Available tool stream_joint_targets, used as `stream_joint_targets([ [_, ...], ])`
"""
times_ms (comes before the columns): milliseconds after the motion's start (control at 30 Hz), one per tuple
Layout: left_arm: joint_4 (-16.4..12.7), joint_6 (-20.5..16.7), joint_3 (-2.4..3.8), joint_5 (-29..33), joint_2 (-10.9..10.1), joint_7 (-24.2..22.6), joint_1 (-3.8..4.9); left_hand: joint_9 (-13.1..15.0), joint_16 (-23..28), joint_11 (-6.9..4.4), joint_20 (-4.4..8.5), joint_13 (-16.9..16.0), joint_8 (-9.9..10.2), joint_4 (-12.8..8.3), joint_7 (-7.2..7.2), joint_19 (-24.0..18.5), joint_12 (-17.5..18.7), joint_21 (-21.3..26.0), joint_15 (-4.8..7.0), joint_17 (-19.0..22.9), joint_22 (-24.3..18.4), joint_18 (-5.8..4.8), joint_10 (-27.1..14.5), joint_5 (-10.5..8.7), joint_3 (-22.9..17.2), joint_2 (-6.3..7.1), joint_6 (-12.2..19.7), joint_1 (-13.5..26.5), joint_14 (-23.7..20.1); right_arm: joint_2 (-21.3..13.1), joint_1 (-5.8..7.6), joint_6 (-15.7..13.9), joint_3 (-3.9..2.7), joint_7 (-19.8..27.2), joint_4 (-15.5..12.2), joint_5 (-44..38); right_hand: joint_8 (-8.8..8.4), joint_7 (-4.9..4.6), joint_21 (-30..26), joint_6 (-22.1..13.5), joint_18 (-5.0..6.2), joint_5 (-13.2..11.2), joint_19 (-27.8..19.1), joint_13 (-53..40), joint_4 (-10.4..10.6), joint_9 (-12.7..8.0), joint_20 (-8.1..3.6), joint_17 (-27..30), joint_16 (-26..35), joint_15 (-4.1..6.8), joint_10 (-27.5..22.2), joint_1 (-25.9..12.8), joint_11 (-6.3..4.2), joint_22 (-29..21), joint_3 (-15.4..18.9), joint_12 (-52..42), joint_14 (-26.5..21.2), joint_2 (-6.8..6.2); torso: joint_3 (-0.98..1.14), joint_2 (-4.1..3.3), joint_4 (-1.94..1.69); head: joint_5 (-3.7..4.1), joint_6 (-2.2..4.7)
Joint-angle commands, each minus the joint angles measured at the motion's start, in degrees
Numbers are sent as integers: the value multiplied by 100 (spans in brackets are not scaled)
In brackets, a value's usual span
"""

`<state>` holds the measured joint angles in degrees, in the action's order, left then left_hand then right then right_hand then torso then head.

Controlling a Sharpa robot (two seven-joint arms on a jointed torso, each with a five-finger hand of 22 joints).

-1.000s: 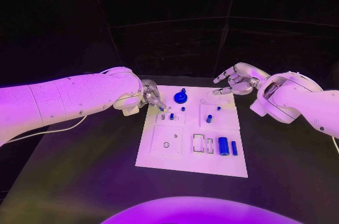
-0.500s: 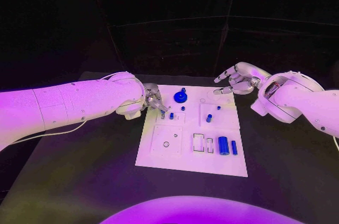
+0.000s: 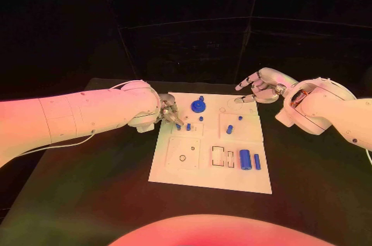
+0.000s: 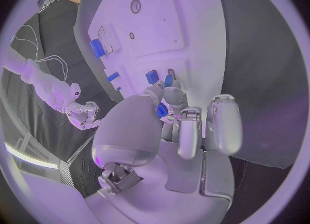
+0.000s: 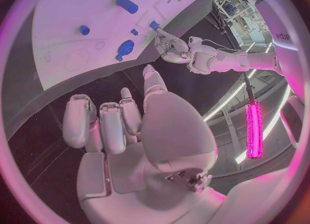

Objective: Assemble the parts on the task board

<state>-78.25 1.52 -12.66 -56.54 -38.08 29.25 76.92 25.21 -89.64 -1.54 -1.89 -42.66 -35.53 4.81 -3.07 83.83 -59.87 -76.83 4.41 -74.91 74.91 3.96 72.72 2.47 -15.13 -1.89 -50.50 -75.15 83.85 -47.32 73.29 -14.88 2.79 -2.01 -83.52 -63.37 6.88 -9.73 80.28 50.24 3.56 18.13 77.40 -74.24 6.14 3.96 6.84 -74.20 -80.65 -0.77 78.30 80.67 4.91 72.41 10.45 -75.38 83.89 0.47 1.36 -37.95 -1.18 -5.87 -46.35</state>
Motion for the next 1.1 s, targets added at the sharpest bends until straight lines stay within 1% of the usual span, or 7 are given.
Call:
stream_joint_targets([
  [33,-8,223,-4,-72,8,45,-1,448,-36,8,39,5,-20,-590,26,65,41,-25,33,-1509,60,-38,49,35,-626,-17,2,-36,615,2,11,2,-4,24,-4,-14,19,-6,-38,23,69,12,-45,6,-10,-3,-10,2,38,40,-25,-4,-17,-3,33,23,263,61,-1,-1,0,-3,-8],
  [200,-12,303,-7,-72,8,56,-4,450,-36,8,39,-68,-19,-592,26,63,-5,-21,33,-1509,57,-37,75,35,-634,-14,3,-33,615,2,11,4,-4,24,-4,-14,19,-6,-38,23,69,12,-45,6,-10,-3,-10,2,38,40,-25,-4,-17,-3,33,23,263,61,3,-3,-2,-4,-8],
  [500,-2,390,-9,-73,9,66,-6,451,-36,9,39,-79,-18,-593,25,62,-12,-18,33,-1509,53,-36,79,34,-641,-11,4,-31,615,3,11,7,-4,25,-3,-14,19,-6,-38,23,69,12,-45,6,-10,-3,-10,2,38,40,-25,-4,-17,-3,33,23,263,61,3,0,-2,-9,-13],
  [800,76,482,-15,-69,52,80,-8,461,-36,13,39,-73,-19,-581,21,58,-7,-8,32,-1509,46,-35,76,34,-688,-8,4,11,615,4,11,7,-4,28,-3,-14,21,-5,-41,23,70,14,-47,7,-11,-3,-11,4,40,41,-25,3,-18,-7,36,24,263,63,-1,-4,2,-9,-24],
  [900,103,502,-18,-41,74,82,-9,469,-36,13,38,-86,-23,-568,21,59,-16,-9,31,-1509,49,-36,83,34,-717,-5,-3,47,615,3,11,8,-4,27,-7,-14,21,-5,-41,23,70,14,-47,7,-11,-3,-11,4,40,41,-25,3,-18,-7,36,24,263,63,1,-6,5,-13,-31],
  [1000,122,514,-20,-17,90,83,-9,481,-36,10,38,-89,-35,-544,29,61,-19,-11,31,-1509,54,-36,89,33,-732,24,-32,114,615,2,11,8,-4,27,-8,-14,21,-5,-41,23,70,14,-47,7,-11,-3,-11,4,40,41,-25,3,-18,-7,36,24,263,63,1,-2,5,-7,-39],
  [1100,137,521,-22,1,105,83,-9,501,-36,-5,42,-94,-59,-434,52,66,-30,-18,39,-1509,68,-39,107,31,-675,88,-107,316,615,0,11,6,-4,27,-10,-14,21,-5,-41,23,70,14,-47,7,-11,-3,-11,4,40,41,-25,3,-18,-7,36,24,263,63,0,-2,3,-5,-43],
])
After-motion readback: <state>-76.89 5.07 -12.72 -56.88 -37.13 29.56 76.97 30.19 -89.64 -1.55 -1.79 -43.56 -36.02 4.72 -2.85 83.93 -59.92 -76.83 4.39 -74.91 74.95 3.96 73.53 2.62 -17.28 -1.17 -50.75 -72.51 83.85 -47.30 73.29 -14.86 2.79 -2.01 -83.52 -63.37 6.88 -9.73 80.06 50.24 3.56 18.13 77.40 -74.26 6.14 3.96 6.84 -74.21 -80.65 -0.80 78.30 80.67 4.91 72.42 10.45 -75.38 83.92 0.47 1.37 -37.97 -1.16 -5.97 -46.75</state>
